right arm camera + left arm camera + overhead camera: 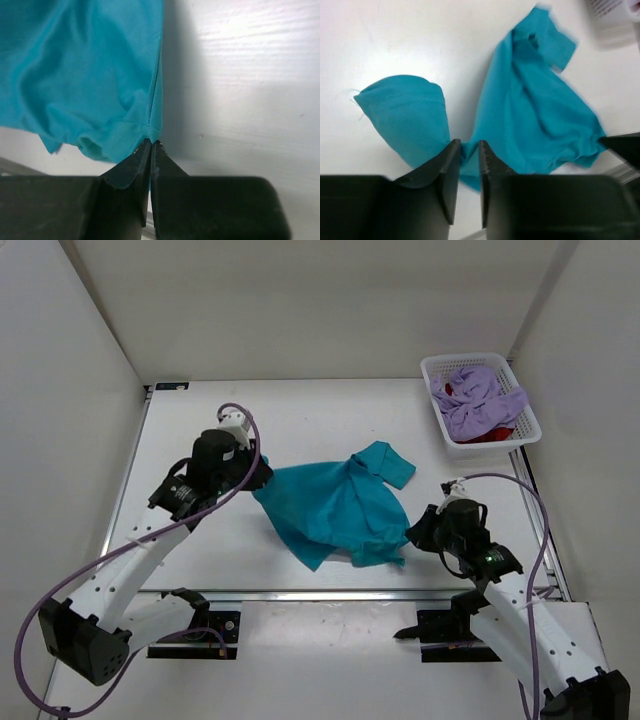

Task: Fold and stack the t-shirts
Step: Flatten out the tshirt

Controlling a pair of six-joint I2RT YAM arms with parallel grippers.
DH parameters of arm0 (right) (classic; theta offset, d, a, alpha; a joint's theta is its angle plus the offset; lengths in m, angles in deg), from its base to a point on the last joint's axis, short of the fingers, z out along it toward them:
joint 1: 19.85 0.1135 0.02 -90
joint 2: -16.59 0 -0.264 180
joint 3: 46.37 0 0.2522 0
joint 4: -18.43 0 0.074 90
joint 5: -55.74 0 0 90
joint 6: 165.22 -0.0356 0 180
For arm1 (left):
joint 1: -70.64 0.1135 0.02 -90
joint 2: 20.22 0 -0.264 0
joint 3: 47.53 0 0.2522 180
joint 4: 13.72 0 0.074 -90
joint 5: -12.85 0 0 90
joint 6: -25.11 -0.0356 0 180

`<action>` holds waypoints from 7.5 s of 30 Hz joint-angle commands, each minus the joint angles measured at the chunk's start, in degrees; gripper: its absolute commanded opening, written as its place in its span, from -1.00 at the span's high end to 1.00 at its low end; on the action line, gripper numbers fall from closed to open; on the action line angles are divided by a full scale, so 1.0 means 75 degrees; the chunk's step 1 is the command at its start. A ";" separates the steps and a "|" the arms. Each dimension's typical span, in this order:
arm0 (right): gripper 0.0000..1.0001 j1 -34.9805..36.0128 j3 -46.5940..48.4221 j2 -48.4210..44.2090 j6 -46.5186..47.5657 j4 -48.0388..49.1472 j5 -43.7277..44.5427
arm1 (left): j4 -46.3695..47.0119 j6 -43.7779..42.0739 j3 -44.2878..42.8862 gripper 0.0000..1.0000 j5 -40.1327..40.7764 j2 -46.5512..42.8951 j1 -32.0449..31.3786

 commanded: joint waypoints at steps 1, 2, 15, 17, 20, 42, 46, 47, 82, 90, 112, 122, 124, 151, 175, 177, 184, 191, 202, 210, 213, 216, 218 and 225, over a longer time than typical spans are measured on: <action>1.00 0.0514 -0.0042 0.0023 -0.0274 0.0409 0.0045 | -0.1219 -0.0470 0.1220 0.23 0.0278 0.0282 0.0276; 0.99 0.0550 -0.0088 0.0163 -0.0310 0.0386 0.0115 | -0.1042 -0.0413 0.1675 0.07 0.0254 0.0270 0.0498; 1.00 -0.0690 -0.0463 0.1043 -0.0438 0.1240 -0.0048 | 0.1020 0.0337 0.3354 0.18 -0.0634 -0.0617 0.2678; 1.00 -0.0854 -0.0650 0.1008 -0.0520 0.1532 -0.0270 | 0.1243 0.0502 0.3950 0.27 -0.1244 -0.0853 0.3741; 1.00 -0.0892 -0.0885 0.0891 -0.0627 0.1780 -0.0435 | 0.1432 0.0630 0.4292 0.28 -0.1586 -0.0635 0.4624; 0.66 -0.0481 -0.1249 0.0481 -0.0803 0.2097 -0.0681 | 0.2978 0.1557 0.4737 0.57 -0.0461 0.1301 0.3383; 0.42 -0.0446 -0.1261 0.0492 -0.0791 0.2108 -0.0774 | 0.3038 0.1638 0.4621 0.90 -0.0484 0.1418 0.3501; 0.36 -0.0422 -0.1261 0.0457 -0.0825 0.2050 -0.0740 | 0.3073 0.1627 0.4598 0.99 -0.0427 0.1407 0.3477; 0.24 0.2825 0.0007 0.0996 -0.3029 -0.2394 0.1148 | 0.1925 0.0959 0.4352 1.00 -0.0859 -0.0879 0.2246; 1.00 0.1631 -0.0185 0.0833 -0.2164 -0.1162 0.0175 | 0.1970 0.0877 0.4059 1.00 -0.1046 -0.0937 0.2282; 1.00 0.1573 1.4914 0.5740 0.1598 -0.4969 0.3785 | 0.1176 0.2565 -0.4553 1.00 -0.3578 0.0809 0.4695; 1.00 -0.1172 1.4664 0.6514 0.1762 -0.3598 -0.0048 | 0.1091 0.2201 -0.4499 1.00 -0.3027 0.1160 0.4613; 1.00 -0.1030 1.4689 0.7157 0.1975 -0.3692 0.0070 | 0.1326 0.2073 -0.3738 1.00 -0.2561 0.1242 0.4568; 1.00 -0.3165 1.5383 0.9200 0.0181 0.1079 -0.2088 | 0.1748 0.2365 -0.7874 1.00 -0.1586 0.4948 0.5058; 1.00 -0.2366 0.5514 0.4137 0.1025 0.1474 -0.0423 | 0.4994 0.3207 -0.2313 -0.16 -0.1118 0.6501 -0.0672; 0.98 -0.2414 0.5256 0.4056 0.0991 0.1627 -0.0633 | 0.4902 0.3559 -0.2852 -0.15 -0.0966 0.6994 -0.0858; 1.00 -0.2227 0.4483 0.3751 0.0850 0.1827 -0.0798 | 0.3317 0.3960 -0.7049 0.01 -0.0194 0.9731 -0.1210; 1.00 -0.2391 0.4048 0.3562 0.0861 0.1850 -0.1068 | 0.0903 0.4122 -1.3203 -0.01 -0.0179 1.3406 -0.1047; 1.00 -0.2380 0.3931 0.3563 0.0768 0.1990 -0.1419 | 0.1139 0.2799 -1.1631 -0.08 0.1038 1.2562 -0.1304; 1.00 -0.2309 0.3638 0.3399 0.0628 0.2072 -0.1373 | 0.1420 0.3045 -1.1784 -0.01 0.0722 1.2960 -0.1258; 1.00 -0.2239 0.3556 0.3340 0.0663 0.1979 -0.1384 | 0.1595 0.3092 -1.1880 0.11 0.0687 1.3032 -0.1281; 1.00 -0.2169 0.3485 0.3305 0.0581 0.1991 -0.1337 | 0.1923 0.3197 -1.1715 0.33 0.0594 1.3043 -0.1258; 1.00 -0.2133 0.3439 0.3211 0.0604 0.2002 -0.1279 | 0.1960 0.3232 -1.1762 0.37 0.0466 1.3102 -0.1234; 1.00 -0.2180 0.3333 0.3082 0.0569 0.1921 -0.1255 | 0.2006 0.3280 -1.1856 0.05 0.0476 1.3407 -0.1188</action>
